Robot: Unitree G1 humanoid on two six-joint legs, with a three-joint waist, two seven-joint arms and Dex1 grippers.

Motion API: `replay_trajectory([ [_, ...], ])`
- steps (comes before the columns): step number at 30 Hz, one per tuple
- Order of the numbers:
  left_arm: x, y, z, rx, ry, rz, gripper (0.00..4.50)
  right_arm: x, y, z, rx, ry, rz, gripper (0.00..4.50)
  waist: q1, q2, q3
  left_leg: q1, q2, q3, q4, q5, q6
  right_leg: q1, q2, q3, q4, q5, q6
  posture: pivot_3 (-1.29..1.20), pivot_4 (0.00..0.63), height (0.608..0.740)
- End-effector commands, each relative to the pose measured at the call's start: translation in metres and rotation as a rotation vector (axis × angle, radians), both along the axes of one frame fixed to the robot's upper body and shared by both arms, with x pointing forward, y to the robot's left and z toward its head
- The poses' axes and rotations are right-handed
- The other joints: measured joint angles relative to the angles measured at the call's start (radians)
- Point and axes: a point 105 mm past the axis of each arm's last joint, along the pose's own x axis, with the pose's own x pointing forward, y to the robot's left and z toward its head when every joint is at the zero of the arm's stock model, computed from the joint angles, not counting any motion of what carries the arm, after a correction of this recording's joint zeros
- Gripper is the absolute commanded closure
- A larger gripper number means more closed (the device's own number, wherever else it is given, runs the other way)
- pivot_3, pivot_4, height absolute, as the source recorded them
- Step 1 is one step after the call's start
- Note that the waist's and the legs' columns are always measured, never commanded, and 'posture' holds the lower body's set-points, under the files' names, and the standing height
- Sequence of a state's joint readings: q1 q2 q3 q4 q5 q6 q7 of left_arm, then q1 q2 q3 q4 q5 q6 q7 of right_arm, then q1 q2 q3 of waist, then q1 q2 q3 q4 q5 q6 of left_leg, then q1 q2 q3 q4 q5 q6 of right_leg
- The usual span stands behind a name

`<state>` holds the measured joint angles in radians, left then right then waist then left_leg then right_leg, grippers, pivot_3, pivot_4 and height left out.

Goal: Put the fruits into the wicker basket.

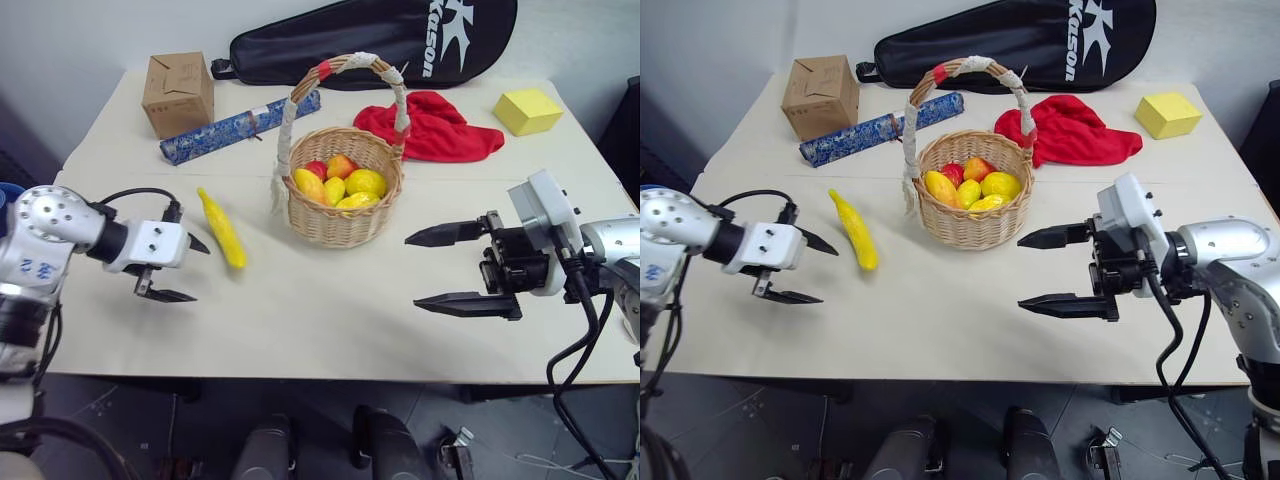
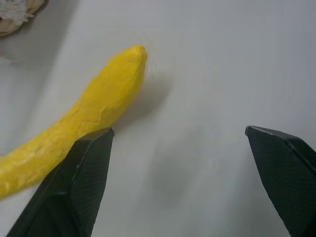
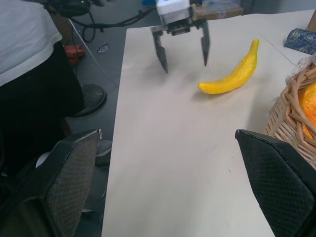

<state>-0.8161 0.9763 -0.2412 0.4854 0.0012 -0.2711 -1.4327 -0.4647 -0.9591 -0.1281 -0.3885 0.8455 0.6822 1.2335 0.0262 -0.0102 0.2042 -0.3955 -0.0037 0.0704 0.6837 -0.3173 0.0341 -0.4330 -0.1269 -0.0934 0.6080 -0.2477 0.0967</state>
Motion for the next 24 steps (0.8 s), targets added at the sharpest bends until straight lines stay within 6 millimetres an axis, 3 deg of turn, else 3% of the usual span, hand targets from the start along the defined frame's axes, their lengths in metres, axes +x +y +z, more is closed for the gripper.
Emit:
replay_trajectory([
  [1, 0.015, 0.004, 0.0, 0.062, -0.038, -0.015, 0.02, -0.009, 0.0, 0.006, 0.014, -0.028, -0.006, 0.0, 0.0, 0.0, 0.0, -0.001, 0.0, 0.002, 0.001, 0.0, 0.001, 0.0, 0.001, -0.006, 0.0, 0.0, 0.0, 0.0, 0.15, 0.74],
  [8, 0.039, -0.004, -0.017, 0.132, -0.039, -0.01, 0.02, -0.013, 0.0, 0.005, 0.025, -0.033, -0.039, 0.0, -0.003, -0.001, 0.0, -0.001, -0.001, 0.014, 0.007, -0.006, 0.012, -0.001, -0.005, -0.016, -0.003, 0.004, 0.007, 0.0, 0.15, 0.74],
  [9, 0.044, -0.009, -0.018, 0.121, -0.052, 0.002, 0.2, -0.013, 0.0, 0.005, 0.026, -0.033, -0.04, 0.0, -0.003, 0.0, 0.0, -0.002, -0.001, 0.014, 0.008, -0.007, 0.013, 0.0, -0.005, -0.016, -0.003, 0.005, 0.008, 0.0, 0.15, 0.74],
  [15, 0.053, -0.019, -0.025, 0.119, -0.062, 0.01, 1.89, -0.014, 0.0, 0.006, 0.028, -0.035, -0.049, 0.0, -0.001, 0.0, 0.0, -0.002, -0.001, 0.015, 0.016, -0.011, 0.021, 0.005, -0.008, -0.013, -0.011, 0.015, 0.012, 0.0, 0.15, 0.74],
  [24, 0.048, -0.018, -0.029, 0.105, -0.014, -0.002, 4.49, -0.014, 0.0, 0.008, 0.031, -0.037, -0.05, 0.0, -0.002, 0.0, 0.0, -0.001, -0.001, 0.019, 0.015, -0.01, 0.019, 0.003, -0.016, -0.014, -0.015, 0.018, 0.01, 0.0, 0.15, 0.74],
])
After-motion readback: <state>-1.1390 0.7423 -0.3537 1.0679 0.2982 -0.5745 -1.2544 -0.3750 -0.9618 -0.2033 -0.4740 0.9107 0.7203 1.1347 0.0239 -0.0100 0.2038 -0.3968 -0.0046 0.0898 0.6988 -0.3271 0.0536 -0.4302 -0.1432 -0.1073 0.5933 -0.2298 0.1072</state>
